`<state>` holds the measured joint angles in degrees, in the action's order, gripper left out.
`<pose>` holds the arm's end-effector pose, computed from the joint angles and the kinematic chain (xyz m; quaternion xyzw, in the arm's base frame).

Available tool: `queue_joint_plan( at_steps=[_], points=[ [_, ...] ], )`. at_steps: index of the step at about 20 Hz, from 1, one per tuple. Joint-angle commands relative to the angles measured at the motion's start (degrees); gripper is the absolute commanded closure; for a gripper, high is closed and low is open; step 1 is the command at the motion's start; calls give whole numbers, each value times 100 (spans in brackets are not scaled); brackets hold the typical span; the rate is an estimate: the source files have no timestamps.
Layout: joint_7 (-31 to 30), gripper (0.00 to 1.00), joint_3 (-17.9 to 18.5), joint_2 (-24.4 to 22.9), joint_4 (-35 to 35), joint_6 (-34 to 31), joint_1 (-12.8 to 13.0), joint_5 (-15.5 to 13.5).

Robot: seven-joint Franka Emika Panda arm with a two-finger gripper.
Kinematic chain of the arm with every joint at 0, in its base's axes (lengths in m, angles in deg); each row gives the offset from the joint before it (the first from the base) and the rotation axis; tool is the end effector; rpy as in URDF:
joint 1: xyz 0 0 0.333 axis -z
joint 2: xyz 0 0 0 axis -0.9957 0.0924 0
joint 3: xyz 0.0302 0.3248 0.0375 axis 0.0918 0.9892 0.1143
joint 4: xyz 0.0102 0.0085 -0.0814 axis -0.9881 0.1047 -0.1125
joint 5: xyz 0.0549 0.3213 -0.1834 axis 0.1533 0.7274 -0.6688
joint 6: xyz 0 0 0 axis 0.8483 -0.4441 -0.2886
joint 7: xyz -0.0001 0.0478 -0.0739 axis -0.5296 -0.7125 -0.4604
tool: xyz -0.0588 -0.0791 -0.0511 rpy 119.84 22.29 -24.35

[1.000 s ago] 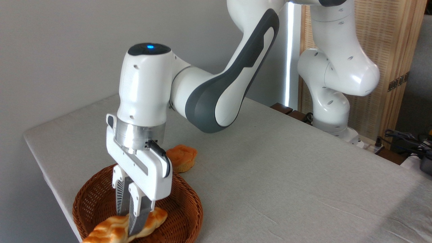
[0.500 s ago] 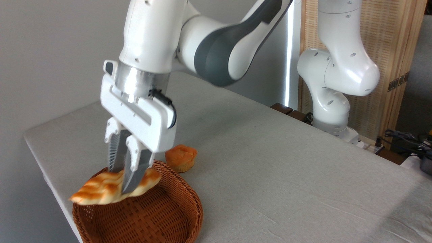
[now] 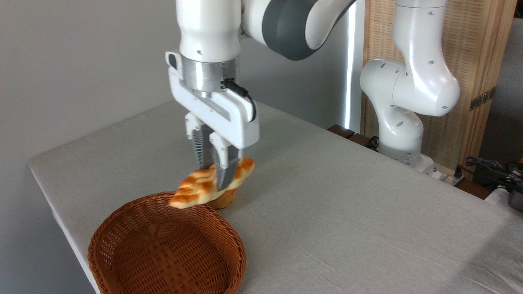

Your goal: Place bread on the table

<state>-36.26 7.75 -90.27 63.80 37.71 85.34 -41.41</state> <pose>0.5138 -0.0066 0.5463 0.9241 -0.3706 0.0724 0.0585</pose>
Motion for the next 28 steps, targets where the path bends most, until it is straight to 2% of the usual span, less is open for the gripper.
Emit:
queue_joint_plan(
  at_steps=[1, 6, 10, 11, 13, 14, 21, 28],
  points=[
    [163, 55, 60, -537, 698, -125, 50, -86],
    [514, 54, 60, -766, 1419, -99, 50, -50],
    [523, 48, 52, -731, 1534, 15, 59, -50],
    [523, 40, 52, -705, 1543, 50, 59, -50],
    [523, 11, 60, -609, 1543, 173, 59, -50],
    [523, 2, 52, -556, 1543, 270, 67, -50],
    [514, 0, -1, -301, 1543, 438, 76, -42],
    [514, 0, -10, -292, 1534, 446, 111, -42]
  ],
)
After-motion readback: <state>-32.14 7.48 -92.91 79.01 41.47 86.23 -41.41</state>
